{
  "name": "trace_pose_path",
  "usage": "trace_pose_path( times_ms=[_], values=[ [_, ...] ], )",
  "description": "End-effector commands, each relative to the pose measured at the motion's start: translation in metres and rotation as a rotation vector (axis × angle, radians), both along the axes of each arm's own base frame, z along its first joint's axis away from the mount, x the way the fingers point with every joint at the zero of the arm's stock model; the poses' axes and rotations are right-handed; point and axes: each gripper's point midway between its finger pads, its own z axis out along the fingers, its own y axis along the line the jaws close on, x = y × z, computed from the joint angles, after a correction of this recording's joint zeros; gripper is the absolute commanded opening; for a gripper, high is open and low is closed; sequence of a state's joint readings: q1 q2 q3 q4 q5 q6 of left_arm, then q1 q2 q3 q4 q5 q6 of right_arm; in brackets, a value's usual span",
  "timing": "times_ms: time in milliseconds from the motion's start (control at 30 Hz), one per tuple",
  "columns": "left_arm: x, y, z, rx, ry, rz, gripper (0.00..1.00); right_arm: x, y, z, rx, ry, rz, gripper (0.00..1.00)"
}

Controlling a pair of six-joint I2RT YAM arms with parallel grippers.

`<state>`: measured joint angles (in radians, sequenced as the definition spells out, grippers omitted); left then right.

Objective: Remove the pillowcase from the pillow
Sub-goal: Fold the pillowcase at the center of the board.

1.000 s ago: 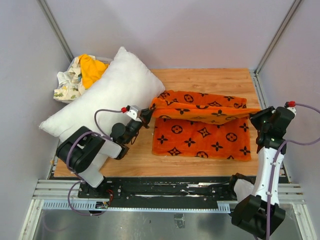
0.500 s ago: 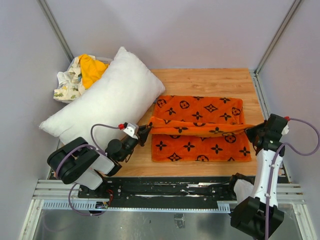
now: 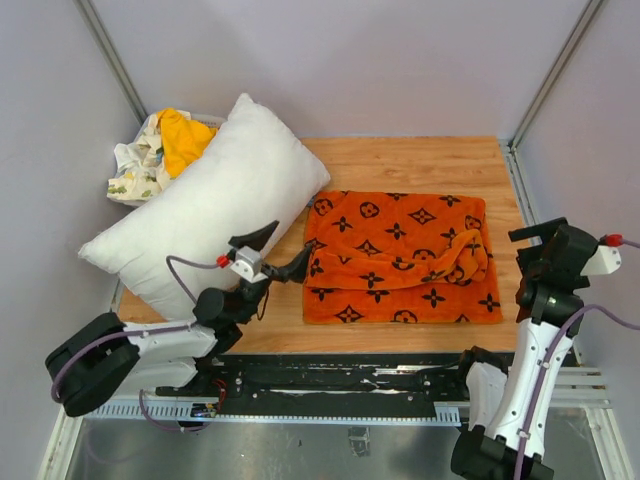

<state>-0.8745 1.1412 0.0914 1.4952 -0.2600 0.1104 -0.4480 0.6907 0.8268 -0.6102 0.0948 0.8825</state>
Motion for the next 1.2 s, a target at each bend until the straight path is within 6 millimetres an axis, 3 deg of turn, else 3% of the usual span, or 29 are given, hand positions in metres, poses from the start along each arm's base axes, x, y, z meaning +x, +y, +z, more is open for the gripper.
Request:
trace_pose_path(
  times_ms=[0, 33, 100, 233, 367, 467, 567, 767, 967, 1167],
  values=[
    [0.036, -0.029, 0.039, 0.112, 0.076, 0.067, 0.99, -0.005, -0.021, 0.027, -0.089, 0.022, -0.06, 0.98],
    [0.049, -0.039, 0.016, 0.215, 0.189, 0.088, 0.99, -0.003, -0.022, 0.027, -0.09, 0.033, -0.052, 0.99],
    [0.07, -0.052, 0.006, 0.271, 0.316, 0.134, 0.99, 0.006, -0.021, 0.02, -0.095, 0.072, -0.03, 0.99],
    [0.088, -0.072, -0.04, 0.36, 0.572, 0.177, 0.99, 0.031, -0.002, 0.003, -0.144, 0.204, 0.08, 0.99],
    [0.082, -0.101, -0.086, 0.402, 0.837, 0.077, 0.96, 0.052, 0.034, -0.022, -0.197, 0.464, 0.236, 0.98],
    [0.064, -0.112, -0.118, 0.373, 1.038, -0.14, 0.84, 0.072, 0.059, -0.034, -0.105, 0.541, 0.385, 0.98],
    [0.06, -0.099, -0.124, 0.328, 1.105, -0.198, 0.79, 0.079, 0.075, -0.047, -0.039, 0.598, 0.482, 0.98],
    [0.049, -0.086, -0.143, 0.416, 1.143, -0.217, 0.78, 0.075, 0.063, -0.075, -0.08, 0.732, 0.484, 0.99],
    [0.038, -0.101, -0.155, 0.375, 1.174, -0.339, 0.72, 0.102, 0.066, -0.098, -0.07, 0.792, 0.556, 0.86],
    [0.039, -0.097, -0.159, 0.382, 1.179, -0.325, 0.68, 0.126, 0.083, -0.114, -0.04, 0.713, 0.673, 0.76]
  ],
)
